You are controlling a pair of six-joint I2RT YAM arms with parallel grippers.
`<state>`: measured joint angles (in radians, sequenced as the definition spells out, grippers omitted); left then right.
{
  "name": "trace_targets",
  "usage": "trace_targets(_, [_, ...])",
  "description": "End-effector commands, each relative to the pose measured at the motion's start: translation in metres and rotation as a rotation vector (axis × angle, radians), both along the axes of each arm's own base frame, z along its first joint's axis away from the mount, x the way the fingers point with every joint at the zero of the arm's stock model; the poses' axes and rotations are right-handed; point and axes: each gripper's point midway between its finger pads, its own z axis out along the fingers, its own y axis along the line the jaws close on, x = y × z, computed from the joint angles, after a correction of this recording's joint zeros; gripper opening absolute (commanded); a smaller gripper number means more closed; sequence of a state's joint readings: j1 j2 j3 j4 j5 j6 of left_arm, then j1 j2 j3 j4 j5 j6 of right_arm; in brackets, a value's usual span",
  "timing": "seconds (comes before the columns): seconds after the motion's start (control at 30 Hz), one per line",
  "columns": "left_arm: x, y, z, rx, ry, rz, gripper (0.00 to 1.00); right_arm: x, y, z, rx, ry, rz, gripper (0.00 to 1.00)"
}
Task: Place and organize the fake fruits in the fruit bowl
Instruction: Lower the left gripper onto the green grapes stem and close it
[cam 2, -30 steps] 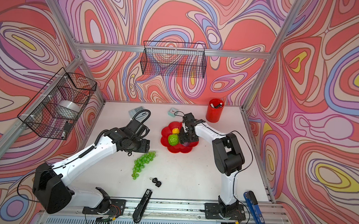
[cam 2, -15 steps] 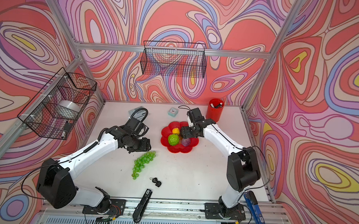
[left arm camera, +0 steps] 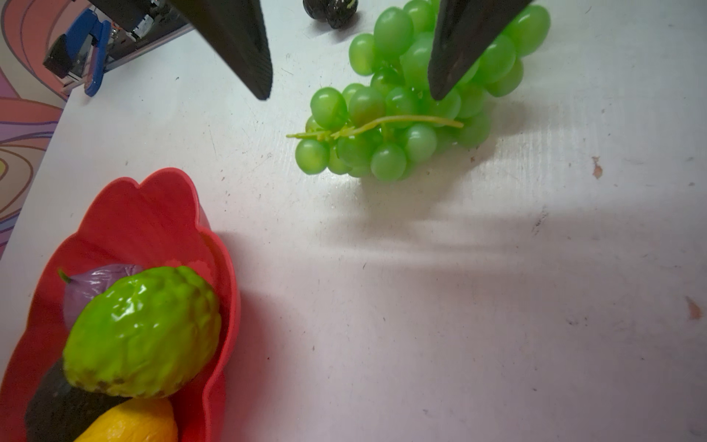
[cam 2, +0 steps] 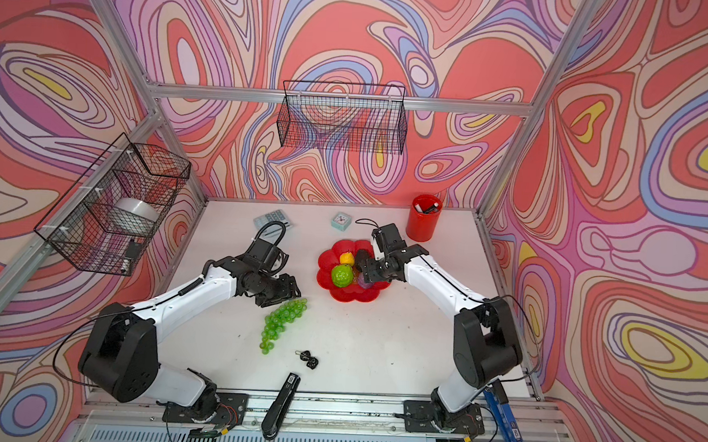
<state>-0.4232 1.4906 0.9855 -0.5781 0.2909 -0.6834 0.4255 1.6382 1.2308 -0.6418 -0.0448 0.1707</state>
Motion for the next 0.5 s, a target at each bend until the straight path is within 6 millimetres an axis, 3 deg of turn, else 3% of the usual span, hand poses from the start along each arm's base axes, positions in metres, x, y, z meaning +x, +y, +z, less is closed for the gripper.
trace_targets(0.0, [0.006,-0.004,-0.009,-0.034,0.022,0.034,0.67,-0.001,0.001,0.007,0.031,-0.016,-0.006,0.74])
trace_targets(0.47, [0.015,-0.006,-0.021,-0.052,-0.005,0.08,0.63,-0.004,0.003,-0.001,0.043,0.002,-0.005,0.72])
